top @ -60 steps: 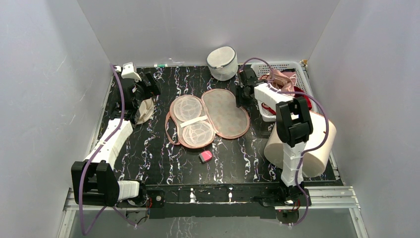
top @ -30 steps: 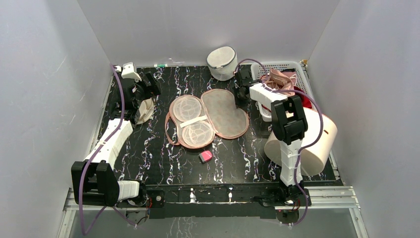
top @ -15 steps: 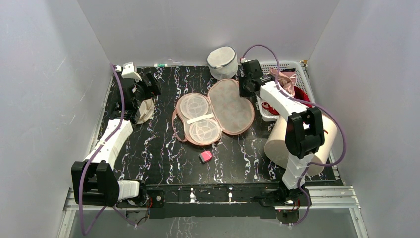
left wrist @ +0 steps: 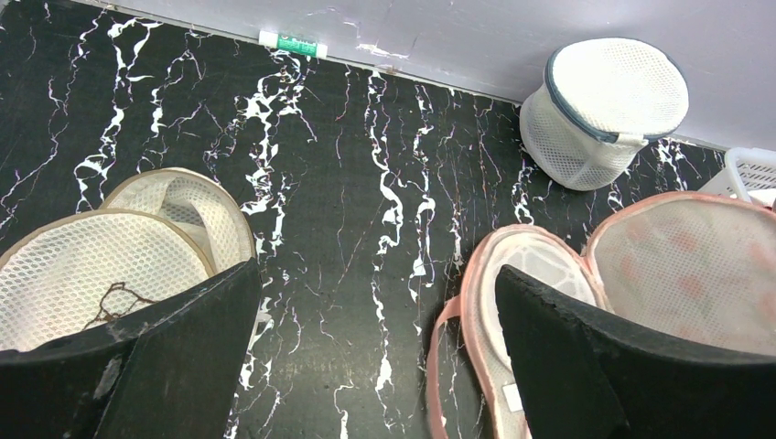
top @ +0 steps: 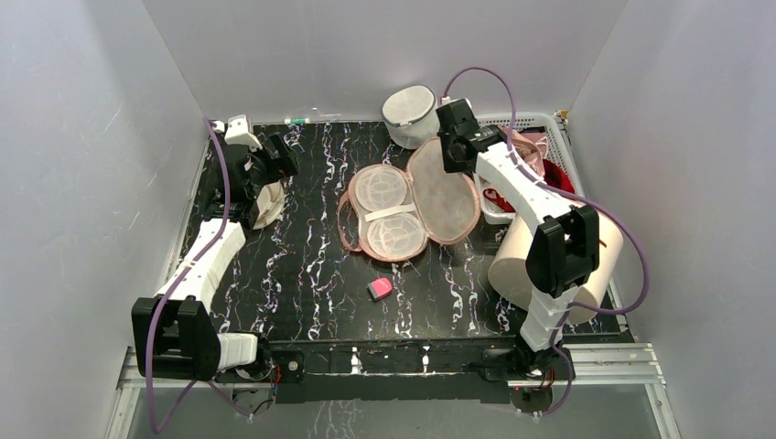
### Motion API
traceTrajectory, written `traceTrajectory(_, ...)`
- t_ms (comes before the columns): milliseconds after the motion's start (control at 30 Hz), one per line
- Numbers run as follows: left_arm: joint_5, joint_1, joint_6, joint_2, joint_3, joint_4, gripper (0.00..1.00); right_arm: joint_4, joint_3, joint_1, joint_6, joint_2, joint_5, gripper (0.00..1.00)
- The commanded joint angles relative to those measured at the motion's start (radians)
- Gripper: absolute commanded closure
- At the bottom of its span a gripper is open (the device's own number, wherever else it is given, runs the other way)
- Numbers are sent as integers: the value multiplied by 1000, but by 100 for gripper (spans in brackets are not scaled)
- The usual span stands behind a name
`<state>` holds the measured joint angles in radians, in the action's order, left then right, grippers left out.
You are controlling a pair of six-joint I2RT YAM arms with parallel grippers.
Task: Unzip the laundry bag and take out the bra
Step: Close the laundry bag at the center of the board.
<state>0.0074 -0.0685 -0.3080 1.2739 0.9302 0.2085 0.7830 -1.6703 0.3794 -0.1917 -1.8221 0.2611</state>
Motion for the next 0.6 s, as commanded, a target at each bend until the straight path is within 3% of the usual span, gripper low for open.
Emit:
traceTrajectory(0,1,1,0,-27,8,20,2,79,-138,111,22,14,219,100)
traceTrajectory(333,-4,1,3,-37,7,20,2,216,-319,351,8,-172,472,100)
traceTrajectory(567,-3,1,4,-32,6,21,2,253,-468,476,-18,-333,477,100)
